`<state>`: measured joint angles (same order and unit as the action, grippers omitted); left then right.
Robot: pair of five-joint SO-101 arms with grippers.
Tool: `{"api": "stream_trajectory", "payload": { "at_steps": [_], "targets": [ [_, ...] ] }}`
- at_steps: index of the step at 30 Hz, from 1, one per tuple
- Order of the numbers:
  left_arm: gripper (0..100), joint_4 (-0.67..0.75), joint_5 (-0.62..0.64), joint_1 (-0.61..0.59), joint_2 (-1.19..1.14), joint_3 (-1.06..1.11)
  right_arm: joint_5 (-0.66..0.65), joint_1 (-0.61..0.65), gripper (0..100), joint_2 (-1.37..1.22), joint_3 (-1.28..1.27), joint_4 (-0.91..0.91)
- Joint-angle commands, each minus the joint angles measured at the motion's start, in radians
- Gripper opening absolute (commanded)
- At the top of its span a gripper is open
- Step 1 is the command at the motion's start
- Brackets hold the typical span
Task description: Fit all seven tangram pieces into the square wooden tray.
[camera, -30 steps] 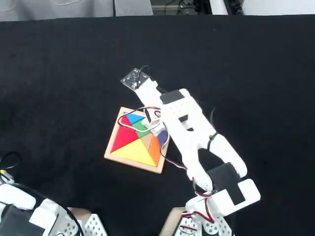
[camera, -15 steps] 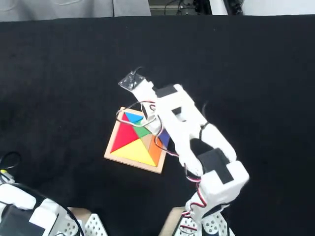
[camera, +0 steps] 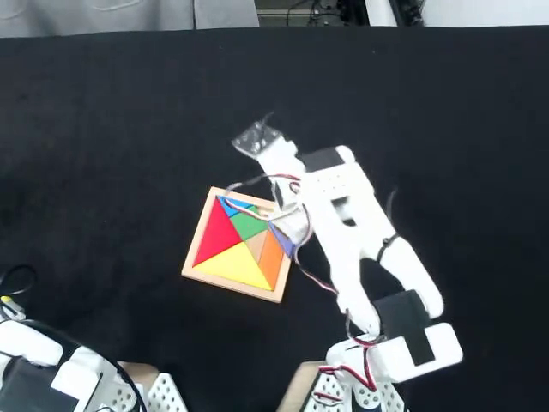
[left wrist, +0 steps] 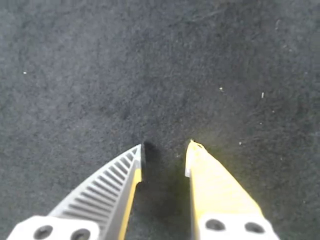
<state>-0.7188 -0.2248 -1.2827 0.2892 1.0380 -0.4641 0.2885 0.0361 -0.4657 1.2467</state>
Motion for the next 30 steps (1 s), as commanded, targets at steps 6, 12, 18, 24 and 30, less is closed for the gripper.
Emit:
{"api": "stream_trajectory", "payload": {
  "at_steps": [6,12,18,24,30],
  "targets": [
    [15,-0.023,-0.008,0.007,-0.018,0.030,-0.018,0.038,4.2,0.044,-0.082,-0.063],
    [15,-0.023,-0.008,0.010,-0.018,0.030,-0.018,0.041,4.3,-0.061,-0.061,-0.137],
    [15,-0.023,-0.008,0.012,-0.018,0.030,0.044,0.043,4.2,-0.116,0.039,-0.153],
    [15,-0.023,-0.008,0.012,-0.018,0.030,0.086,0.032,4.2,-0.012,0.036,-0.129],
    [15,-0.023,-0.008,0.016,-0.018,0.031,0.087,-0.072,4.2,0.082,-0.068,-0.172]
  ]
}}
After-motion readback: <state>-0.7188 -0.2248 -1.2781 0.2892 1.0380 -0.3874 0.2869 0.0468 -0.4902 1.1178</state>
